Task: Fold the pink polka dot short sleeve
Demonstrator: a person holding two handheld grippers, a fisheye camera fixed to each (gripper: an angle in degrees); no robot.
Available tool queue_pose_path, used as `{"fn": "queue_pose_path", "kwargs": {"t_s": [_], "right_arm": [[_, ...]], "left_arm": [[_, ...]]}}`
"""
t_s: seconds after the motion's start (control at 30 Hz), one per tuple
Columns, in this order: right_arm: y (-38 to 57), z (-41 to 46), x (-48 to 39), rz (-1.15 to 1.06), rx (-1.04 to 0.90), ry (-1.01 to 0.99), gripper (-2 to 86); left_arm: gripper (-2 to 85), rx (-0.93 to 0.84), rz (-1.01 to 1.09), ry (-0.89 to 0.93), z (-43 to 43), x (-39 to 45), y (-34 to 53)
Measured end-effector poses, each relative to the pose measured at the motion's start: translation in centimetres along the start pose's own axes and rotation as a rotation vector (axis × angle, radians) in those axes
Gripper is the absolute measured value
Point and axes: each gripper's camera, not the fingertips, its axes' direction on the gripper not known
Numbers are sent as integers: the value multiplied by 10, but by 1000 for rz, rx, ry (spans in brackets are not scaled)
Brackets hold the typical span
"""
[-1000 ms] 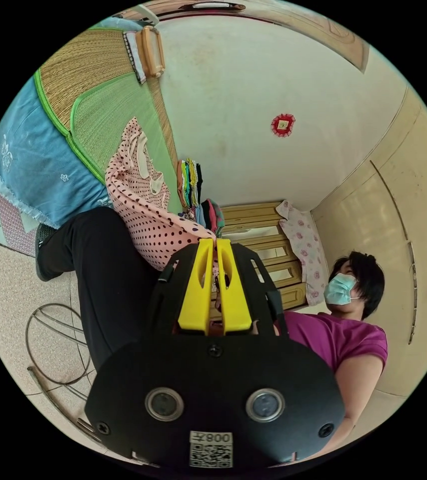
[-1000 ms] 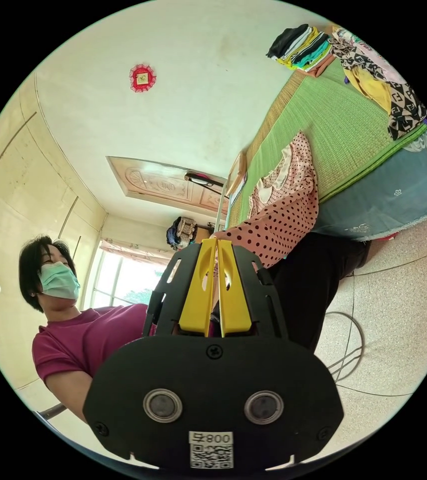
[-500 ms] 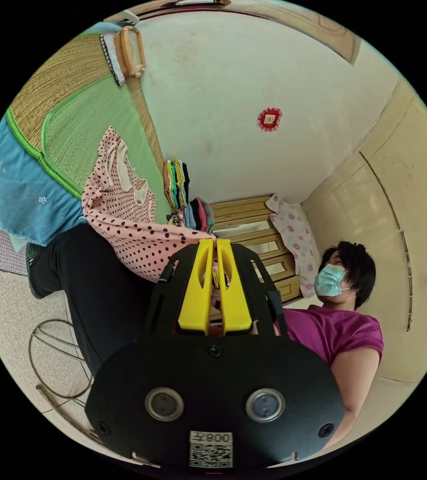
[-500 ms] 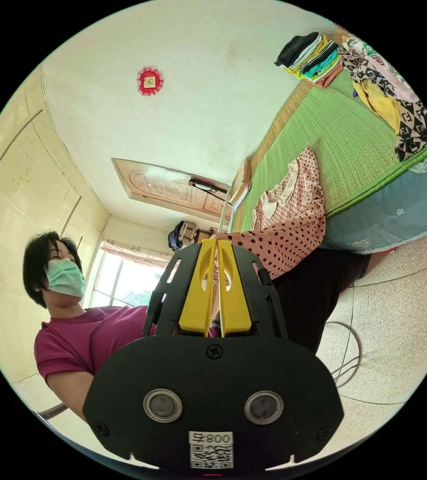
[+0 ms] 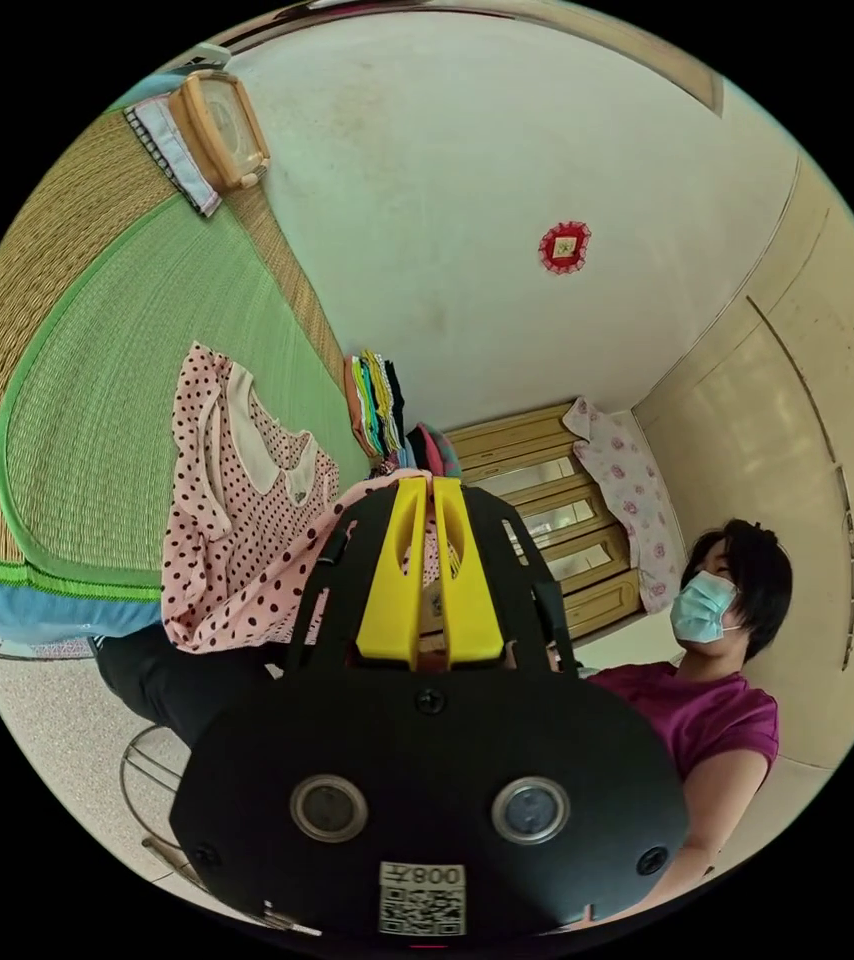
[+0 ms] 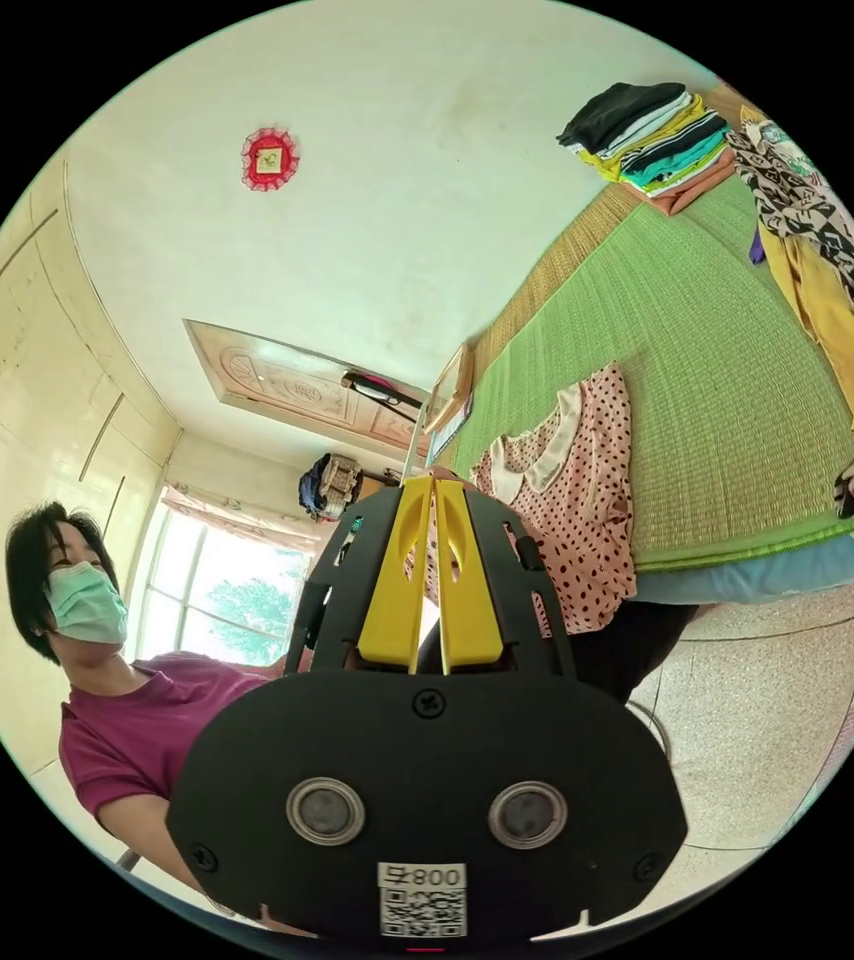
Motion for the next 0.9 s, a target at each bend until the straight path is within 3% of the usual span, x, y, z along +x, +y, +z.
{"fn": "queue_pose_path", "kwargs": {"t_s": [0.47,0.9], "right_arm": [[-185,130,95,141,-89,185,2],[-271,227,184,238,-175,251,2]], "left_arm": [[9,64,-166,-193,97,-188,-198],[14,68,-282,-323,162,-345,-299]]}}
